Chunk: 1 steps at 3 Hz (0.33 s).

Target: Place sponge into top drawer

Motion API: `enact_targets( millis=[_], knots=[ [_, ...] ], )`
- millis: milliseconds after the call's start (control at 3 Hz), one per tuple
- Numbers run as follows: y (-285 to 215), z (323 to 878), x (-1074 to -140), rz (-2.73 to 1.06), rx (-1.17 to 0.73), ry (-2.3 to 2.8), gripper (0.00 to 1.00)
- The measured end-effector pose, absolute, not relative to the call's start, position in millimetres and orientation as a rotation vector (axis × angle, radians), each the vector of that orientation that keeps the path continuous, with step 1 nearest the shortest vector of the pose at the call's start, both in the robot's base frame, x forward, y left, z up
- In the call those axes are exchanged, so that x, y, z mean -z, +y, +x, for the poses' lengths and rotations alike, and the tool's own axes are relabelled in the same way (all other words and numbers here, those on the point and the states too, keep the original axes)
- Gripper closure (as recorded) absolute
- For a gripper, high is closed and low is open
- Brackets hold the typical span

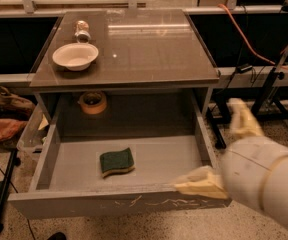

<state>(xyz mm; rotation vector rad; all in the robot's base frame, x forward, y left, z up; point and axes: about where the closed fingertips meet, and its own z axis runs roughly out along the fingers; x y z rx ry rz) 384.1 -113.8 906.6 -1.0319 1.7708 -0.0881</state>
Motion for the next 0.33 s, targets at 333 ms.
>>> enact_targets(
  millis=[333],
  knots=[
    [-150.4,369.1,-924.3,-0.927,0.182,1.781,0.0]
  ],
)
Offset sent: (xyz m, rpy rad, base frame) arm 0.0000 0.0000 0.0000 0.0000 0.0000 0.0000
